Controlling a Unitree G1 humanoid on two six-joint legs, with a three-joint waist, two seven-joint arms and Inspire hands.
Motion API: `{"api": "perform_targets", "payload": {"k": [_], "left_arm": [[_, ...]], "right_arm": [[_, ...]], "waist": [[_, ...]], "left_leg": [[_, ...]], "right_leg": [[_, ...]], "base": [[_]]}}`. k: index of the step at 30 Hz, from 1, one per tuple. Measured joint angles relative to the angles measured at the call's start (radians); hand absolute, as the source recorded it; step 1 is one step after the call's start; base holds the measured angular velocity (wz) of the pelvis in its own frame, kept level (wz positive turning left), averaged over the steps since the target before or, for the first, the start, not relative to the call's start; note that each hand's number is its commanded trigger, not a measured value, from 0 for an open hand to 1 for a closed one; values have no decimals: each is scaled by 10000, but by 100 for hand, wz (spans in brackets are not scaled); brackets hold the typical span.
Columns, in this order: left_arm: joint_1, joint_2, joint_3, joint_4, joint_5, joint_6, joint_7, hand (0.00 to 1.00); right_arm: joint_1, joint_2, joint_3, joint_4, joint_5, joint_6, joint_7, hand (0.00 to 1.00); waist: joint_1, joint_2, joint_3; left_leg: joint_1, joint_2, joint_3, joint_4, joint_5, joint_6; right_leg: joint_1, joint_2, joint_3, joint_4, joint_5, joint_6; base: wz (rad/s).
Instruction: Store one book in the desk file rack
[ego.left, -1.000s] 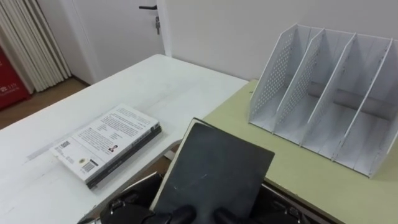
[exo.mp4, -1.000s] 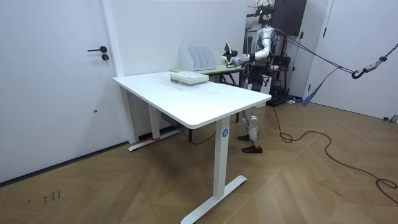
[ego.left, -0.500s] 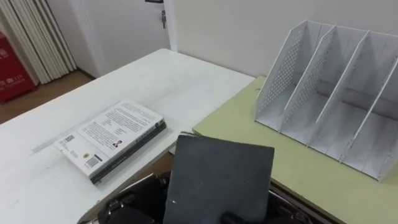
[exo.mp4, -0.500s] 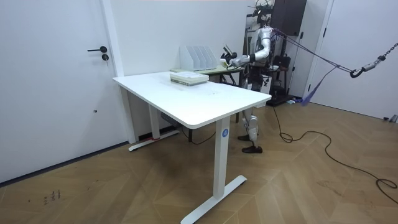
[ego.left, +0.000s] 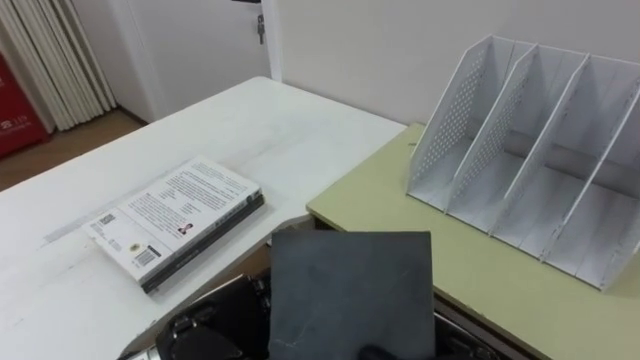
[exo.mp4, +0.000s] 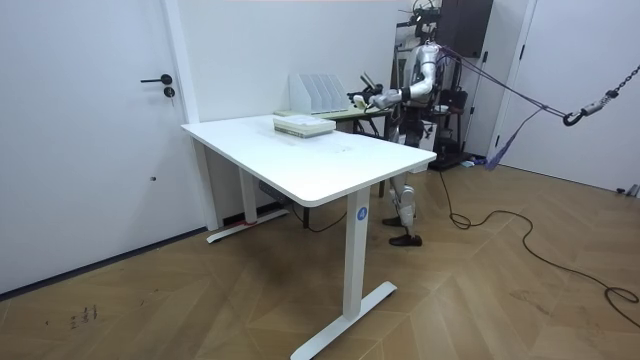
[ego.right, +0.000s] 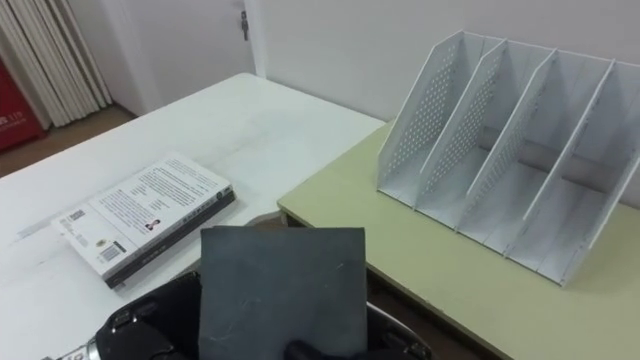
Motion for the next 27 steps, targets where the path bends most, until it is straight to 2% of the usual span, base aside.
{"api": "perform_targets", "payload": {"k": [9, 13, 17, 23, 27], "left_arm": [[47, 1, 1, -2, 16, 0, -31, 0], [299, 1, -2, 62, 181, -4, -26, 0], [329, 0, -17, 701, 183, -47, -15, 0], [361, 2, -4, 1543, 215, -173, 32, 0], [707, -16, 6, 1673, 373, -177, 78, 0]], "right_arm": [[6, 0, -18, -1, -10, 99, 27, 100], [28, -1, -25, -1, -20, 98, 27, 100], [22, -10, -53, 0, -23, 96, -82, 100], [-62, -9, -350, -1, -20, 95, -204, 100], [-62, 5, -710, -72, 56, 96, -189, 100]], "waist": [[-31, 23, -23], [-42, -27, -37], [-31, -147, -54], [-25, -212, -33], [-96, -221, -30]], "left_leg": [[-3, 2, -6, -6, 0, 0], [-9, -12, 30, -9, 0, 0], [45, -11, 109, -5, 1, -1], [236, -4, 209, -17, -1, 1], [230, 3, 208, -32, -4, 3]], "right_leg": [[7, 11, 0, 22, 1, -5], [5, 12, 20, 132, -3, -9], [18, 30, 142, 156, -8, -14], [163, 29, 233, 152, -16, 1], [185, 39, 224, 171, -16, 0]], "base": [[0], [-2], [-5], [-4], [0]]}}
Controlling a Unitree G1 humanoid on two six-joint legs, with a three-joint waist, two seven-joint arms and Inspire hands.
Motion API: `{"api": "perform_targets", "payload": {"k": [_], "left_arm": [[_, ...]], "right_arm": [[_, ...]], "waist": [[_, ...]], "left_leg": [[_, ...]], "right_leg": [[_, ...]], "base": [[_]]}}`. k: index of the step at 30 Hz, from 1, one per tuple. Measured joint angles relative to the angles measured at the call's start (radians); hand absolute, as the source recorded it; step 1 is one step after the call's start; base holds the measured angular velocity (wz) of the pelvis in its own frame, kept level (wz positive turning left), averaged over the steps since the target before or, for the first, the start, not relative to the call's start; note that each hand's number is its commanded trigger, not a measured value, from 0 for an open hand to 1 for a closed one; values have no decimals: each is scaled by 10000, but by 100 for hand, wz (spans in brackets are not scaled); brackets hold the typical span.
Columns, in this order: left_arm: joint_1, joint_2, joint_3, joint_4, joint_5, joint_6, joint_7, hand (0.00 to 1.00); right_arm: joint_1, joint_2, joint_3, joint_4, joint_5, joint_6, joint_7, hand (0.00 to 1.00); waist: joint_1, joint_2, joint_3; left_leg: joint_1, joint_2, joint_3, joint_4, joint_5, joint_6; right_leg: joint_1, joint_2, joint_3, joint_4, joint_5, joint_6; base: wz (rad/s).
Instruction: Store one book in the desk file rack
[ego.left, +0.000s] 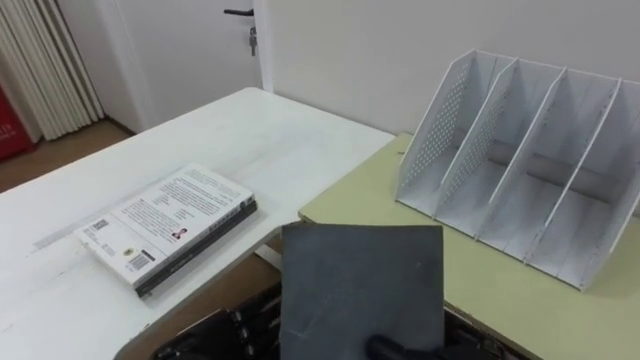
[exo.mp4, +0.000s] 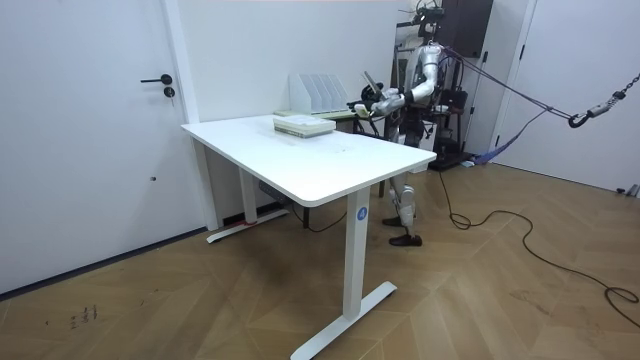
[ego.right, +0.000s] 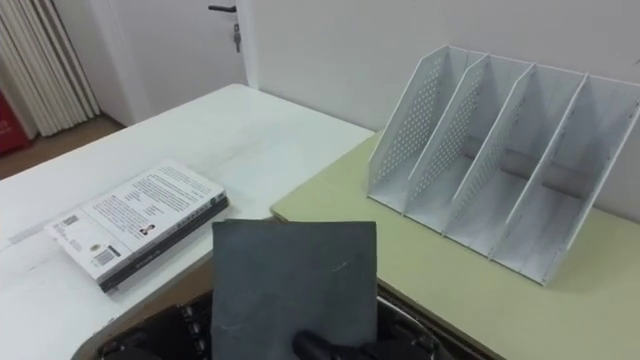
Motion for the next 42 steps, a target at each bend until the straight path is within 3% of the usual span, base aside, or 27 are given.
{"api": "perform_targets", "payload": {"k": [9, 14, 20, 24, 28, 31, 35, 38, 42], "left_arm": [[546, -645, -44, 1349, 1378, -5, 440, 0], [641, -1199, -47, 2515, 2324, -8, 805, 0], [736, -1472, -29, 3471, 2698, -279, 1338, 0], [1072, -1562, -8, 3632, 3260, -339, 1849, 0], [1306, -1860, -2, 4295, 3339, -787, 2324, 0], [1361, -2108, 176, 4408, 3589, -1086, 2542, 0], [1324, -2289, 179, 5090, 3640, -1775, 2724, 0], [1338, -2563, 377, 5720, 3659, -1982, 3046, 0], [1424, -2713, 377, 5824, 3676, -2233, 3230, 0]], "right_arm": [[-532, 75, -1009, -74, 311, -16, -637, 100], [-792, 118, -1532, -550, 265, -36, -1226, 100], [-1266, 126, -2149, -622, 219, -104, -2140, 100], [-1552, 182, -2687, -642, -195, -145, -3002, 100], [-1631, 675, -3177, -824, -1770, -620, -3916, 100], [-1778, 725, -3264, -836, -3451, -979, -4819, 100], [-1891, 922, -3263, -1313, -5639, -1104, -6192, 100], [-2086, 927, -3264, -1754, -6016, -1446, -7213, 100], [-2719, 927, -3262, -1910, -6198, -1915, -8305, 100]], "waist": [[-298, 24, 37], [-507, -146, 19], [-571, -309, 106], [-783, -375, 101], [-890, -388, 94], [-894, -412, 86], [-846, -398, 74], [-730, -388, 67], [-729, -403, 74]], "left_leg": [[55, -14, 2, -109, 1, 1], [-58, -27, -6, -147, 8, -8], [-19, -24, 12, -180, 8, -8], [-1, -29, 16, -179, 8, -8], [96, -19, 15, -188, 7, -9], [91, -12, 14, -187, 8, -9], [79, -23, 13, -184, 8, -9], [90, -19, 20, -194, 8, -10], [85, -19, 36, -238, 9, -10]], "right_leg": [[109, -2, -23, -61, -7, 29], [14, 3, -222, -195, 17, 3], [35, 17, -171, -232, 15, 5], [113, 40, -109, -422, 32, 27], [179, 130, -87, -534, 58, 24], [142, 133, -89, -517, 81, 11], [106, 152, -41, -503, 80, 12], [78, 172, 13, -507, 87, 7], [51, 176, 10, -513, 95, 7]], "base": [[2], [4], [0], [3], [-2], [-6], [-3], [-9], [0]]}}
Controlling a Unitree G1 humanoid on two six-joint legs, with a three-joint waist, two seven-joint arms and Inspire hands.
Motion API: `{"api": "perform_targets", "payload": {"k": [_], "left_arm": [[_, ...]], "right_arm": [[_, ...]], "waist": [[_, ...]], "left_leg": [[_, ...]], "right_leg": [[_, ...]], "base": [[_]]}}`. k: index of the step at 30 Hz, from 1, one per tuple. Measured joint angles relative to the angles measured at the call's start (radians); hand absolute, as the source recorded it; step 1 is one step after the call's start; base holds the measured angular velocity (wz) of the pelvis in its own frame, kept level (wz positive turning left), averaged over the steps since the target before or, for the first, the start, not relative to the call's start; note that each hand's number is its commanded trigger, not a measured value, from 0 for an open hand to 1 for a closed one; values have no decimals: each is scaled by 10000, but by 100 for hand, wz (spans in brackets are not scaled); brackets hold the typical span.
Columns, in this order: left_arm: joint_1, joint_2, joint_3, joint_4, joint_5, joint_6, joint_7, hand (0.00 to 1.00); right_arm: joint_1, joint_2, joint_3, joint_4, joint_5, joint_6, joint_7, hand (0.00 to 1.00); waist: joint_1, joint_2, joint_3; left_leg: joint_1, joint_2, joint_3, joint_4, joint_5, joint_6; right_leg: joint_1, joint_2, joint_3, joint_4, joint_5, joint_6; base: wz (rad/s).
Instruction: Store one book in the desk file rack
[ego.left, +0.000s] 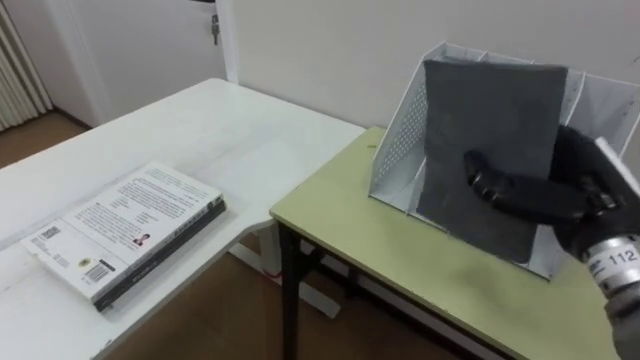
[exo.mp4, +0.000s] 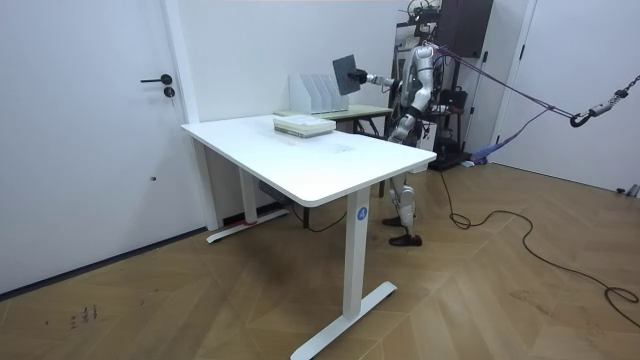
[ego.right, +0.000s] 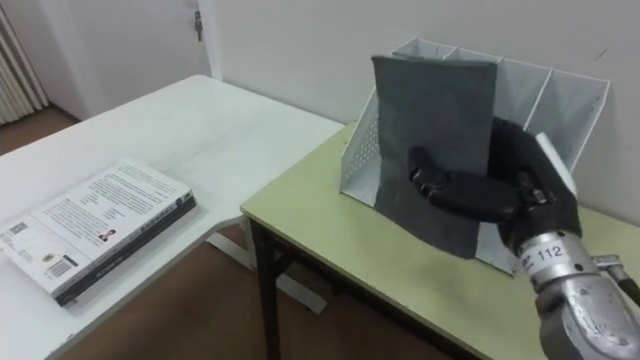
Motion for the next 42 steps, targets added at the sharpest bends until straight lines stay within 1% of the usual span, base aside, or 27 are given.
{"api": "perform_targets", "payload": {"k": [2, 3, 4, 7, 8, 11, 13, 16, 17, 23, 26, 33, 38, 42], "left_arm": [[-9, -28, 23, 278, 31, -337, 17, 0], [-10, -33, 24, 386, 52, -411, 23, 0], [-7, -35, 22, 586, 77, -514, 81, 0], [35, -29, 6, 842, 97, -662, 369, 0], [71, -22, 19, 851, 99, -707, 415, 0], [60, -21, 6, 954, 94, -739, 454, 0], [65, -24, 20, 1047, 99, -739, 471, 0], [17, -42, 29, 1226, 97, -739, 526, 0], [-22, -46, 29, 1321, 96, -739, 545, 0], [-26, -74, 25, 1629, 52, -799, 679, 0], [-24, -85, -8, 1692, 58, -811, 789, 0], [-14, -108, -40, 1690, 47, -803, 912, 0], [-9, -137, -201, 1682, 30, -787, 1256, 0], [-4, -153, -195, 1650, 35, -773, 1284, 0]], "right_arm": [[-434, 3, -1, -99, -648, -268, -616, 100], [-545, 4, 0, -112, -854, -351, -767, 100], [-751, 9, -1, -112, -1286, -537, -1095, 100], [-1242, 8, 1, -63, -2066, -885, -1977, 100], [-1371, 8, -2, -50, -2426, -951, -2319, 100], [-1604, 8, -3, 7, -3015, -1036, -2996, 100], [-1604, 7, -22, 9, -3334, -1059, -3318, 100], [-1605, 7, -174, 31, -3640, -1060, -3868, 100], [-1622, 7, -190, 53, -3700, -1069, -4113, 100], [-1660, 1, -190, 232, -3710, -1291, -5204, 100], [-1660, 1, -190, 390, -3709, -1451, -5562, 100], [-1724, -12, -187, 509, -3708, -1453, -6177, 100], [-2602, -89, -184, 1651, -3703, -1451, -6918, 100], [-3197, -100, -185, 2718, -3703, -1451, -7174, 100]], "waist": [[7, -23, 2], [23, -28, 4], [17, -36, 7], [15, -83, 27], [18, -107, 17], [44, -121, 16], [147, -124, 12], [196, -107, 2], [216, -95, -5], [240, -25, -45], [234, -9, -47], [239, 3, -49], [251, 6, -57], [254, 10, -64]], "left_leg": [[4, 0, 0, -29, 2, -2], [4, 0, -6, -35, 2, -2], [12, 0, -23, -38, 2, -2], [19, -1, -38, -33, 1, -2], [-5, 6, -47, -34, 1, -2], [-15, 1, -74, -34, 1, -2], [-14, -1, -129, -31, 1, -2], [-14, -5, -220, -15, 1, -2], [-16, -6, -279, -16, 1, -2], [-12, -4, -279, -21, 1, -2], [-10, -7, -280, -20, 1, -2], [-66, -13, -321, 16, 2, -2], [-125, -18, -373, 45, 2, -2], [-128, -17, -377, 46, 2, -2]], "right_leg": [[4, 4, 3, -13, 0, 0], [11, 6, 2, -17, 0, 0], [59, 6, -20, -45, 4, 7], [104, 2, -80, -131, 17, 14], [137, 1, -140, -215, 49, 13], [163, -20, -222, -230, 52, 15], [190, -23, -249, -225, 53, 16], [248, -27, -303, -259, 53, 16], [251, -21, -308, -261, 52, 15], [255, -12, -297, -253, 52, 14], [252, -19, -302, -231, 51, 15], [236, -27, -361, -233, 42, 21], [229, -29, -418, -233, 47, 17], [230, -25, -419, -231, 50, 15]], "base": [[0], [0], [5], [6], [8], [8], [6], [7], [4], [0], [0], [3], [4], [0]]}}
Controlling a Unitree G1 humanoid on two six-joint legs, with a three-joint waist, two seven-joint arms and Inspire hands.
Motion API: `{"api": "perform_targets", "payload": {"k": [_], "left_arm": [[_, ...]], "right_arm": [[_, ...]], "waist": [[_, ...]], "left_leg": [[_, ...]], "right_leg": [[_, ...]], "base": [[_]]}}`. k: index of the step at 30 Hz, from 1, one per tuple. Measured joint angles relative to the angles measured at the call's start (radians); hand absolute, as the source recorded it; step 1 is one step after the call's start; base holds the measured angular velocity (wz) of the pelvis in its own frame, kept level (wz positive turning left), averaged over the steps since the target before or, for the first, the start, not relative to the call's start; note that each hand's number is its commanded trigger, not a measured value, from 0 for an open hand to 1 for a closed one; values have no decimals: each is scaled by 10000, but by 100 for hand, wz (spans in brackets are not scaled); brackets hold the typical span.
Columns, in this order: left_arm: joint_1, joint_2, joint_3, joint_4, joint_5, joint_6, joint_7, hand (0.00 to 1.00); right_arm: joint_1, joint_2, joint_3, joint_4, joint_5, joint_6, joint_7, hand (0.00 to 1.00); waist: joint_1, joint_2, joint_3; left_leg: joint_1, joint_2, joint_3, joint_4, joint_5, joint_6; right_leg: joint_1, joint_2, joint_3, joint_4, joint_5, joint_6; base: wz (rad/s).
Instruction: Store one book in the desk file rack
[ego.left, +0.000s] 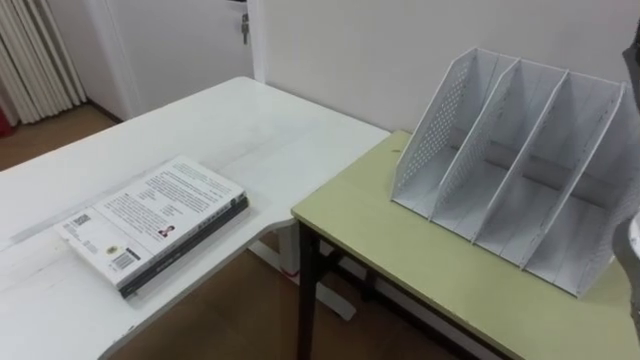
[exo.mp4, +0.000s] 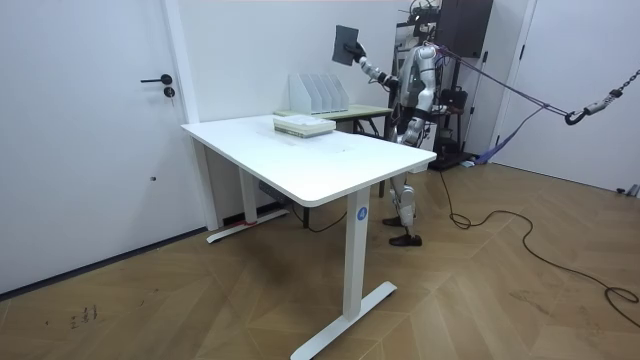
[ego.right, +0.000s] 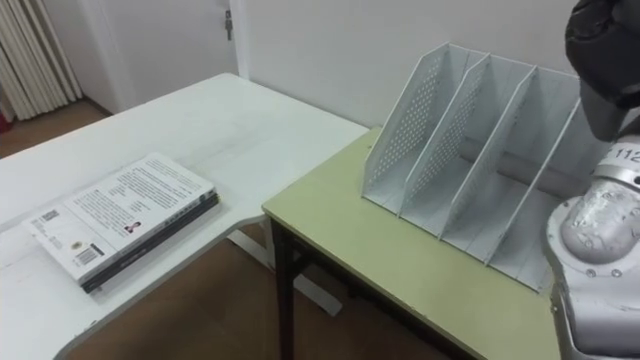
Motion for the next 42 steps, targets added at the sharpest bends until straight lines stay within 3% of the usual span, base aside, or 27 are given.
{"api": "perform_targets", "payload": {"k": [21, 26, 35, 42], "left_arm": [[-164, 44, 168, -27, 69, 210, -46, 0], [-248, 136, 175, -32, 70, 388, -45, 0], [-190, 212, 178, -385, 269, 773, -3, 0], [-158, 246, 191, -466, 287, 950, -3, 0]], "right_arm": [[-103, -163, 20, 2330, 427, 207, 823, 100], [-179, -336, 96, 2646, 1198, 512, 1169, 100], [-547, -344, 424, 3215, 1820, 1227, 1906, 100], [-1261, -685, 427, 4155, 2524, 1398, 2033, 100]], "waist": [[224, -200, 6], [272, -333, 4], [256, -342, 3], [247, -340, 3]], "left_leg": [[-88, -23, -138, -54, 5, -1], [-224, -45, -370, -59, 7, 0], [-282, -71, -521, -48, 8, 2], [-269, -94, -574, -34, 18, 16]], "right_leg": [[-105, -15, -41, 1, 0, 1], [-145, -25, -142, 5, 0, 0], [-155, -49, -246, 0, 0, 0], [-115, -78, -306, 2, 0, 1]], "base": [[0], [5], [1], [0]]}}
